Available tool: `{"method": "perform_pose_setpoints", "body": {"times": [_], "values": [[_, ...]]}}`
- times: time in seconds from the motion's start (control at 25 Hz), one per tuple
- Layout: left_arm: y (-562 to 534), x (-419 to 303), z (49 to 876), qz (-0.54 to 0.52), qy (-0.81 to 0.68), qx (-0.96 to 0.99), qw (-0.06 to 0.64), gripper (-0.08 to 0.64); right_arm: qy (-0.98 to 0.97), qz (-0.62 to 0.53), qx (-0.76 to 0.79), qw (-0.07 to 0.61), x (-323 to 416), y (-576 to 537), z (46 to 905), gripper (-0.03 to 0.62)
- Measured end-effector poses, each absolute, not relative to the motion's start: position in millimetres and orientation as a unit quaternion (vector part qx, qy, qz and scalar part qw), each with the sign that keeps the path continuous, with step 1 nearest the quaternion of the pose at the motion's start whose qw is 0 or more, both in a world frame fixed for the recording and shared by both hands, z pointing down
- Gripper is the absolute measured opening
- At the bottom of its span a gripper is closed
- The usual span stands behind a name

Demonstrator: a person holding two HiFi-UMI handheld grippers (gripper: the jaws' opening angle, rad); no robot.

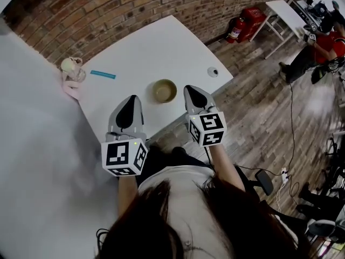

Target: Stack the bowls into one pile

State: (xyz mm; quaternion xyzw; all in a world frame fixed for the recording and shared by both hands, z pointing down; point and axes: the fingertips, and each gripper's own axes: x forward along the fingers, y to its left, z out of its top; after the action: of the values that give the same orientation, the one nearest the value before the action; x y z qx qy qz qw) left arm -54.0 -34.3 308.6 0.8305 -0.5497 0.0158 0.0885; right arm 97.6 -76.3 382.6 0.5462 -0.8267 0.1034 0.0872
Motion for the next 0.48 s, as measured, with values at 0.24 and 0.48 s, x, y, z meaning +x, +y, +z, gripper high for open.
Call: {"method": "perform_pose_setpoints", "body": {"times": [0.24, 0.48], "values": [[-23, -38, 306, 0.019, -0.557, 0.826, 0.083, 0.0, -0.84, 0.065, 0.534, 0.067, 106, -68, 364, 0.0], [-15, -26, 304, 0.016, -0.564, 0.822, 0.077, 0.0, -0.854, 0.03, 0.518, 0.047, 110, -58, 345, 0.0]]}}
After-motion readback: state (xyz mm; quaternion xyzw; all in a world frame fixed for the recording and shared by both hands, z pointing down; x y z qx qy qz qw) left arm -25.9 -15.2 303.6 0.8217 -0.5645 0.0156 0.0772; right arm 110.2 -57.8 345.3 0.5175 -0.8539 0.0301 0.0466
